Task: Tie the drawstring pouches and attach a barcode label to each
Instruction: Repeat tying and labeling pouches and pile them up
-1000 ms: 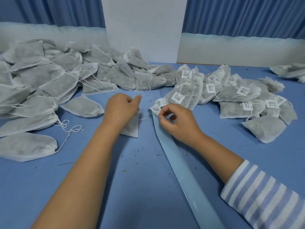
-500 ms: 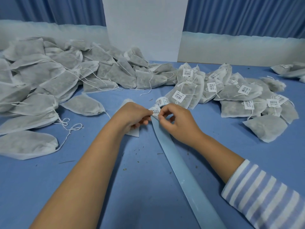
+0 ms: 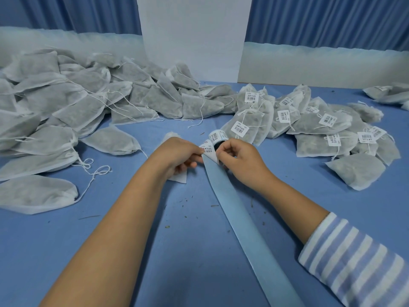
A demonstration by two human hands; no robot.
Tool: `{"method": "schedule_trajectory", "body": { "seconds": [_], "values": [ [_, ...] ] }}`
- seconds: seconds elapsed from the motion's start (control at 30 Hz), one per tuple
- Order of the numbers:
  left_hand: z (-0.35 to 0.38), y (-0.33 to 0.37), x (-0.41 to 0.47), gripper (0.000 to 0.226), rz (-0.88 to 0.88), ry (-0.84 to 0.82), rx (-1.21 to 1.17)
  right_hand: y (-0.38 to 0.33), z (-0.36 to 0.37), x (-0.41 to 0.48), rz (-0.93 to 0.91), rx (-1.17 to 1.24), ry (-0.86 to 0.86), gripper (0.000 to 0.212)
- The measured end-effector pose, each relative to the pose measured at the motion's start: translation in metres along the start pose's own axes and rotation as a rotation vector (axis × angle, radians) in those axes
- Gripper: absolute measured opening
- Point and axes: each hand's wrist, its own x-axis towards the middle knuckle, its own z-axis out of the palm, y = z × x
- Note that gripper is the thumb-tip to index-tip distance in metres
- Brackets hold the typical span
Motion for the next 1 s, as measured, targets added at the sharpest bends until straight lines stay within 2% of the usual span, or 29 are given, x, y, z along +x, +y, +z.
{"method": "schedule_trajectory", "body": {
  "seconds": [0.23,0.43,1.0],
  "values": [
    [-0.0001,-0.0007,0.0022,0.01,-0.006,0.001,0.03,0.0022,0.0017,0.0003,0.042,0.012,-0.027,0.013],
    [0.0006,-0.0002,0.0019,0.01,-0.003,-0.006,0.049,0.0024,0.0022,0.0007,0.061,-0.004,-0.037,0.01],
    [-0.0032,-0.0021,0.0005,0.018,0.022,-0.01,0.024,0.002,-0.0006,-0.0001,0.025,0.015,-0.041,0.013]
  ]
}}
